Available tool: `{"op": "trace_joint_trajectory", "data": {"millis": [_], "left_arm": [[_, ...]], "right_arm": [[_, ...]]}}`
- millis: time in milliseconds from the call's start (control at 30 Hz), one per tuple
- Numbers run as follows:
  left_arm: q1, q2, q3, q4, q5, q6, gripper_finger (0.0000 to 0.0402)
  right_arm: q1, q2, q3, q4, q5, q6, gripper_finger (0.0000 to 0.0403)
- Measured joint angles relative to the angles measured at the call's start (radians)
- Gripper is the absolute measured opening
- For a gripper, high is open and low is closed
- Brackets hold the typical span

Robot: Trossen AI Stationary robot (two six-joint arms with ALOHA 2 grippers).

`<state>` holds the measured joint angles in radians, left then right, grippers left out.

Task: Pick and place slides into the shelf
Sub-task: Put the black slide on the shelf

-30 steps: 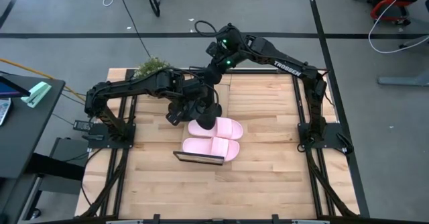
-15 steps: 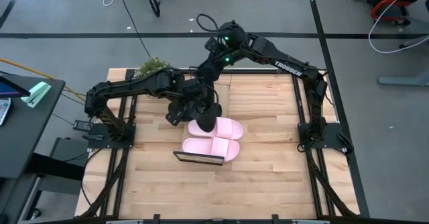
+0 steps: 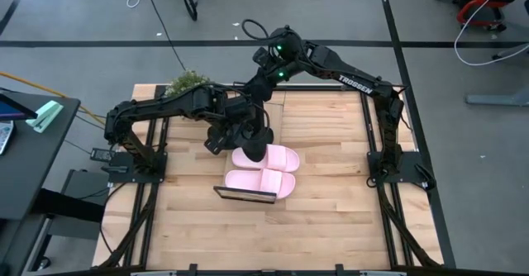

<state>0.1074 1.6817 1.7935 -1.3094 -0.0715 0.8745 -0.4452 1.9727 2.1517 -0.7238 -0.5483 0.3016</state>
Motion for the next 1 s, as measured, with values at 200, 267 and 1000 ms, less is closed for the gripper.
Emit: {"op": "trace_joint_trajectory", "data": {"millis": [200,267,1000], "left_arm": [[0.0,0.0,0.0,0.0,0.0,0.0,0.0017],[0.0,0.0,0.0,0.002,-0.001,0.0,0.001],[0.0,0.0,0.0,0.001,0.018,-0.027,0.0017]], "right_arm": [[-0.001,0.001,0.0,-0.076,0.084,-0.024,0.0175],[-0.001,0.001,0.0,-0.076,0.093,-0.026,0.0186],[-0.013,0.002,0.0,-0.214,0.127,-0.036,0.0173]]}}
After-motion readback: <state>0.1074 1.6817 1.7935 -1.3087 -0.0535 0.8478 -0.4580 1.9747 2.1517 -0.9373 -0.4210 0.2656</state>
